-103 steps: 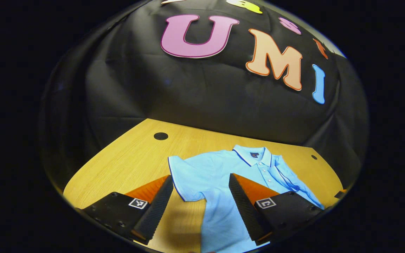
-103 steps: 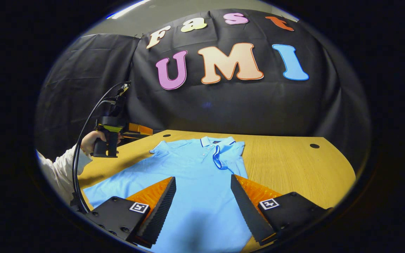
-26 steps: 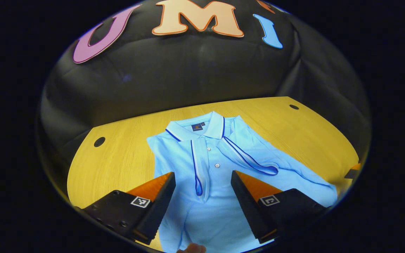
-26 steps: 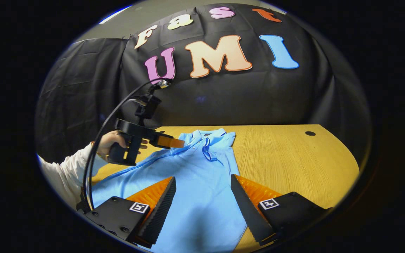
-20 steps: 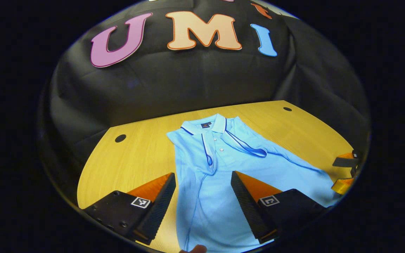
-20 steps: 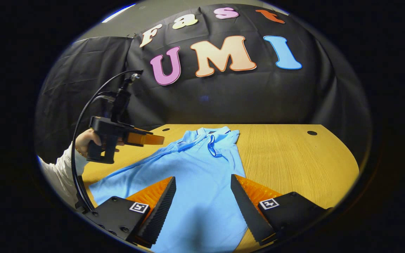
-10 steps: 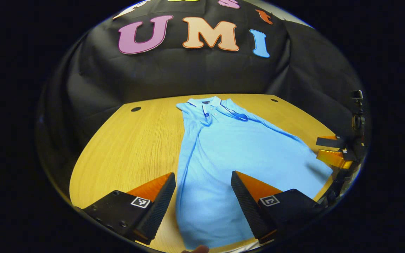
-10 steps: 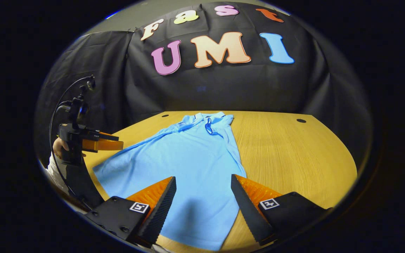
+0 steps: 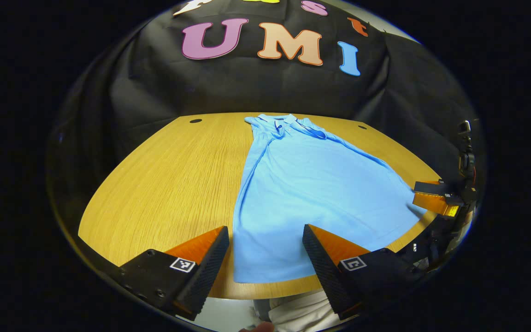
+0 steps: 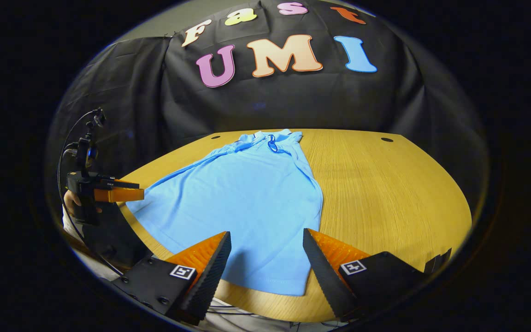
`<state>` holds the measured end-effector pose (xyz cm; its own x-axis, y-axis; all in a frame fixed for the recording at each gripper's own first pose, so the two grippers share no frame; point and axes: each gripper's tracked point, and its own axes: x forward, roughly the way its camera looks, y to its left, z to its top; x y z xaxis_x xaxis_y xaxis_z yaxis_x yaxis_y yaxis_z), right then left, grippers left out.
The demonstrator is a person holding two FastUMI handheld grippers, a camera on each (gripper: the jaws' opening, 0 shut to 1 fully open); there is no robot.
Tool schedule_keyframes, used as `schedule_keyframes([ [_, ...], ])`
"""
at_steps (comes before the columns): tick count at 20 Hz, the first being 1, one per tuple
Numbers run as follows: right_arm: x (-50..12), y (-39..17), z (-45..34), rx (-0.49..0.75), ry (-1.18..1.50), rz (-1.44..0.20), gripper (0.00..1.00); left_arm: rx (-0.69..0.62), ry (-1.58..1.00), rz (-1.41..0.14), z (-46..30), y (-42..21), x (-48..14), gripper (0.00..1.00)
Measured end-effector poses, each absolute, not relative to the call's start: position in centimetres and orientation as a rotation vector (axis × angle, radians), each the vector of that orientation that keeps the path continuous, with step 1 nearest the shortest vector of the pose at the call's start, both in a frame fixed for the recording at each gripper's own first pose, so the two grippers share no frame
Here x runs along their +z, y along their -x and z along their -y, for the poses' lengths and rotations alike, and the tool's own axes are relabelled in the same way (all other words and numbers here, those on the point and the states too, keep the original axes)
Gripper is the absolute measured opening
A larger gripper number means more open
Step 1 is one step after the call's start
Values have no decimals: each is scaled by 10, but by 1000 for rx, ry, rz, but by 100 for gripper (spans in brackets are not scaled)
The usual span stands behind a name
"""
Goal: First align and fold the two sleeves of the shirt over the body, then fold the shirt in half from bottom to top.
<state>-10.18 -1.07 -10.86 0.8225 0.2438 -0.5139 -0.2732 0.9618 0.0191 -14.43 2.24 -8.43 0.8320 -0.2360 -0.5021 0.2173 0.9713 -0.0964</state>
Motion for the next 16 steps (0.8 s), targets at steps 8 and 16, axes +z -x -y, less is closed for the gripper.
schedule_keyframes([
  [8,-116,109,13,256,75,-523,94,-229,16,-530,-20,156,-95,100],
  [16,-121,109,6,286,114,-504,81,-230,3,-486,-7,150,-95,65],
])
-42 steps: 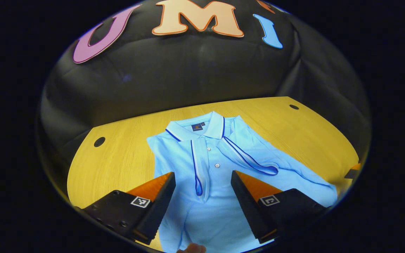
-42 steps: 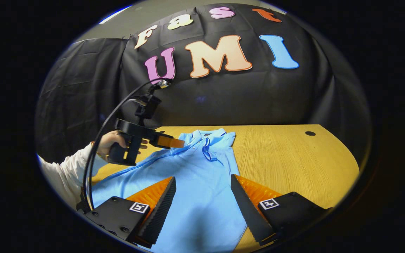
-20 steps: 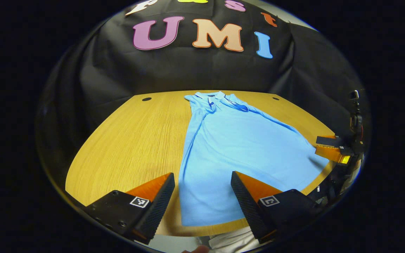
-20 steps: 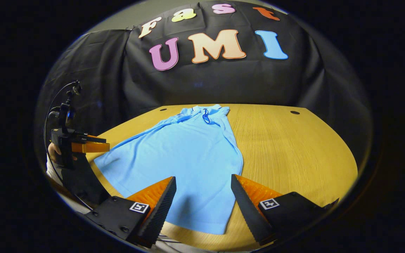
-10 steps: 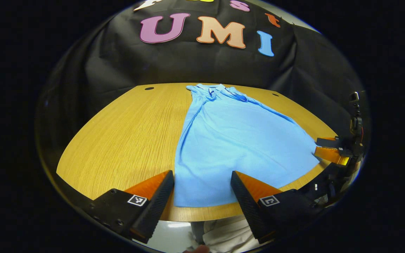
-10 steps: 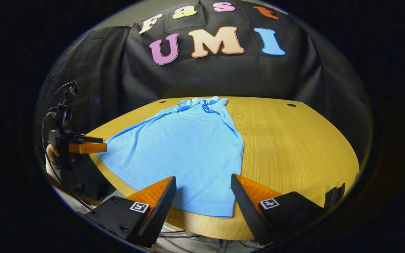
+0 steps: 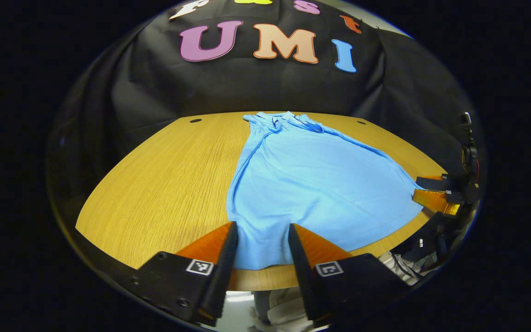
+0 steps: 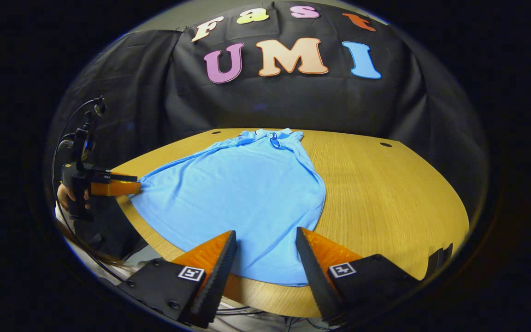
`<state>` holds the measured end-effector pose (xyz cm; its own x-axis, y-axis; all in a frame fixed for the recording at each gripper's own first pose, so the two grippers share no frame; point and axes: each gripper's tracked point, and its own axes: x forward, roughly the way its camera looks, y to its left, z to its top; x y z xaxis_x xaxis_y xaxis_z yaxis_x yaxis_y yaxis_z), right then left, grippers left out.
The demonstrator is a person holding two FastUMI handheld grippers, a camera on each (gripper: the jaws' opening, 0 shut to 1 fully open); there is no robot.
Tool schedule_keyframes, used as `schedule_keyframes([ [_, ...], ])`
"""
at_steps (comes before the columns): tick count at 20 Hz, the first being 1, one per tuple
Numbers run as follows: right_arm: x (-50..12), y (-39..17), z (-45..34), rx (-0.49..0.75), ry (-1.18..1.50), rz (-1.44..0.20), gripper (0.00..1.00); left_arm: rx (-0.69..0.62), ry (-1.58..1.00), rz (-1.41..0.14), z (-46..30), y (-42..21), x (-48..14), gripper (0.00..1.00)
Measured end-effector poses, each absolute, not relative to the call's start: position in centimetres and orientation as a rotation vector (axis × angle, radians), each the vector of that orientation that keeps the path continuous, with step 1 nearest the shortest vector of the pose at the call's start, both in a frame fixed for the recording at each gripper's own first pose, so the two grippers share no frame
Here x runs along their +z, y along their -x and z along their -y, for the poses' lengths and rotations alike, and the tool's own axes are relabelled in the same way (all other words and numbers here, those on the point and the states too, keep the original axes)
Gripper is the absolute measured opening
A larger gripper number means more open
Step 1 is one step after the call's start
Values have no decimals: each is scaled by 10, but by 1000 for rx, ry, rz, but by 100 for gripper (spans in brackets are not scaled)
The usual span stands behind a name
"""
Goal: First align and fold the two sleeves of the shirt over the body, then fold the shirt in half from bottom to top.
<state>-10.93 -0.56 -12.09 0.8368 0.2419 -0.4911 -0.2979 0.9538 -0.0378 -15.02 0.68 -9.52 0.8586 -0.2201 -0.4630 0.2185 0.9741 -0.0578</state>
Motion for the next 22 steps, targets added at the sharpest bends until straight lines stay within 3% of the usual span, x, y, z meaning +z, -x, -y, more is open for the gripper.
schedule_keyframes([
  [1,-122,109,2,293,112,-502,77,-240,-13,-479,-2,150,-97,47],
  [4,-123,107,-10,325,107,-497,43,-267,-42,-461,6,145,-96,27],
  [5,-125,106,-13,332,104,-496,40,-267,-36,-468,6,144,-98,19],
  [6,-124,105,-15,337,100,-496,24,-268,-30,-470,6,144,-97,19],
  [7,-126,105,-14,337,96,-498,22,-286,-20,-474,10,145,-97,19],
  [8,-126,105,-15,338,96,-498,13,-290,-6,-468,13,145,-96,19],
  [9,-126,105,-16,339,98,-500,13,-299,-12,-469,13,145,-97,4],
  [11,-126,105,-17,346,100,-498,13,-312,-39,-457,14,146,-97,0],
  [12,-125,103,-18,346,97,-491,3,-312,-46,-450,14,144,-97,0],
  [22,-116,94,-17,310,133,-456,3,-336,17,-423,20,142,-88,0],
])
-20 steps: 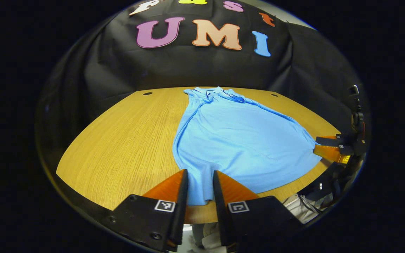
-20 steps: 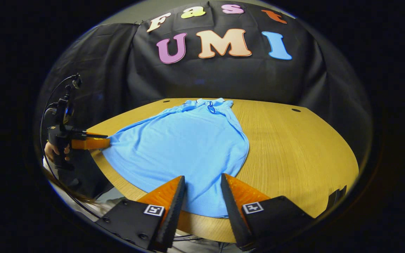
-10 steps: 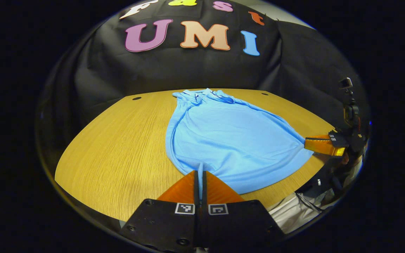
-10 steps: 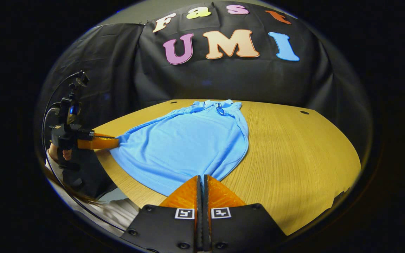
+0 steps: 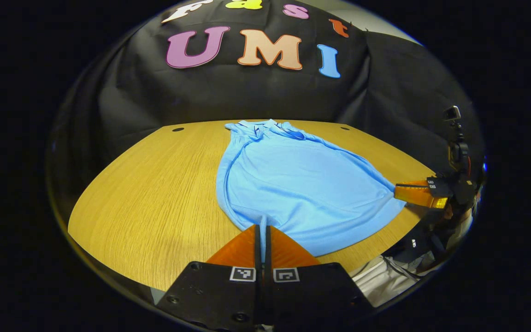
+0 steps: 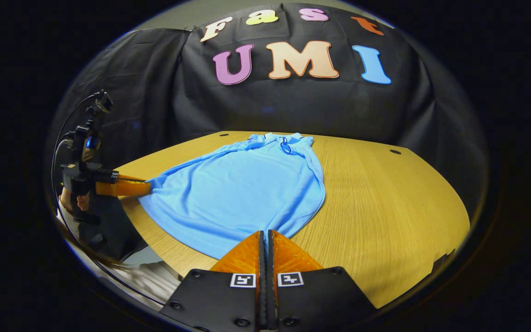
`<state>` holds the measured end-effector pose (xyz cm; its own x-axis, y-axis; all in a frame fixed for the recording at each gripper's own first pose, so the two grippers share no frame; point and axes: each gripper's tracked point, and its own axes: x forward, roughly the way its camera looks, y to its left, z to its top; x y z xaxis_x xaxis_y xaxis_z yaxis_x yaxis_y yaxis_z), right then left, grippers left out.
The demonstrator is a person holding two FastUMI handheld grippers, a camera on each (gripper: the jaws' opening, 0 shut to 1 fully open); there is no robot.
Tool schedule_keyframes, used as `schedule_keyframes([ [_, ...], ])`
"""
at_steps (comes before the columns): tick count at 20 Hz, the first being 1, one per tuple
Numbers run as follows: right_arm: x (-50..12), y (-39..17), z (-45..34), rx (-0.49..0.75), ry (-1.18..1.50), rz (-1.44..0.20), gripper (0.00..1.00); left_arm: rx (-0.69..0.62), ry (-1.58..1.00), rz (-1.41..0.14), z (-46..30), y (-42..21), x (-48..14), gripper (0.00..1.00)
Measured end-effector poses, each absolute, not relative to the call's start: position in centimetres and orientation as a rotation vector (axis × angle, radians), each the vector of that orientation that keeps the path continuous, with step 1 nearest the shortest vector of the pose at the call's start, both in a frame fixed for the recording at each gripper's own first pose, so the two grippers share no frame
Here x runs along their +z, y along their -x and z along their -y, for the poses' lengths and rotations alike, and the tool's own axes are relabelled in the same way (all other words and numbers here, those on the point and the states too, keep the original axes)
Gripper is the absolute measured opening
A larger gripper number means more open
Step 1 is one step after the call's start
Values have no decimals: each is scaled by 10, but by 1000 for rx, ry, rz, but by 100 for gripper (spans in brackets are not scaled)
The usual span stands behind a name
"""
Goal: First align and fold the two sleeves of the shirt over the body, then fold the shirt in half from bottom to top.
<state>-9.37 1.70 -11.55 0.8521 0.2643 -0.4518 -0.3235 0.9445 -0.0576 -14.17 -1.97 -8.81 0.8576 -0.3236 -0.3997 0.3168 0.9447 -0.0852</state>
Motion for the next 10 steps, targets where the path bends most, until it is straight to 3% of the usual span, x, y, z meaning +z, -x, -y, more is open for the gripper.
schedule_keyframes([
  [10,-65,27,-20,274,133,-379,3,-383,99,-345,22,87,-34,0],
])
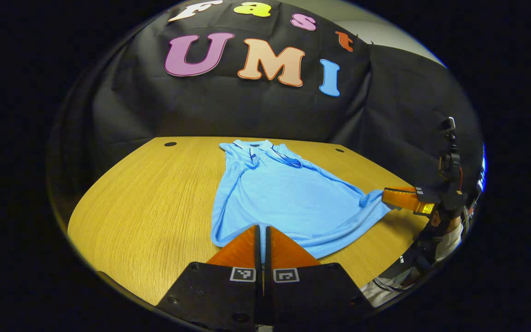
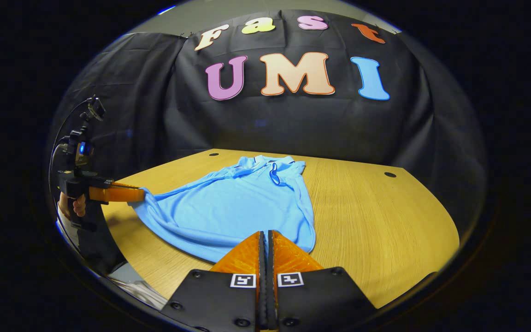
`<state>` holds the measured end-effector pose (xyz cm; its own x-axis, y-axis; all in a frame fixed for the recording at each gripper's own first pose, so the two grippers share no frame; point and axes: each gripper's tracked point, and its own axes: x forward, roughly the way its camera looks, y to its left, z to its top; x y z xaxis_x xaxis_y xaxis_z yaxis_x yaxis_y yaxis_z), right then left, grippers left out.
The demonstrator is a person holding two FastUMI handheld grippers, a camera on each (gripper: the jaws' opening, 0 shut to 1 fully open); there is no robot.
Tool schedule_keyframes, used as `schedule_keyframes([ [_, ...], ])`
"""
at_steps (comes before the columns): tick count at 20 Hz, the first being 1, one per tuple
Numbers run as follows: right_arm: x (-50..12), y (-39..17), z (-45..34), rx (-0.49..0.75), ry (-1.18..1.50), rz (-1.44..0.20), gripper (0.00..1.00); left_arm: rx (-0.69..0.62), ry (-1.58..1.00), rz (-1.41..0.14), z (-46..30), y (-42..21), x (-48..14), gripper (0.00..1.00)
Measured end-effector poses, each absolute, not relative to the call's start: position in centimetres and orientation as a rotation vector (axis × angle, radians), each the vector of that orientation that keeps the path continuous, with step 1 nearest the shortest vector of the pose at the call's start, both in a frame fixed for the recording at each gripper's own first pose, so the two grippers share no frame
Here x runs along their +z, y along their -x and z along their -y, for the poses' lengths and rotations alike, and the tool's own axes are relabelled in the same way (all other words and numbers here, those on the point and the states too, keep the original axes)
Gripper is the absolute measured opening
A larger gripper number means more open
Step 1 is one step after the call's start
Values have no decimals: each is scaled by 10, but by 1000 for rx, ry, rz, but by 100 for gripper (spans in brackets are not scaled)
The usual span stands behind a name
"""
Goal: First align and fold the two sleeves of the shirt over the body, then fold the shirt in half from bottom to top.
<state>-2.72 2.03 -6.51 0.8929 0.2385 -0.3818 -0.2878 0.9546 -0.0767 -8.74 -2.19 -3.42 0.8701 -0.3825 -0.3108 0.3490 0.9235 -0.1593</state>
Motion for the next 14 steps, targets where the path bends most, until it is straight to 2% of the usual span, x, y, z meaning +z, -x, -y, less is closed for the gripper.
schedule_keyframes([
  [4,-47,-9,-22,254,153,-367,0,-378,133,-311,20,48,-10,0],
  [5,-45,-18,-22,249,170,-371,3,-376,139,-306,19,39,-4,0],
  [14,-29,-110,-27,203,207,-391,3,-361,125,-310,15,-46,29,0],
])
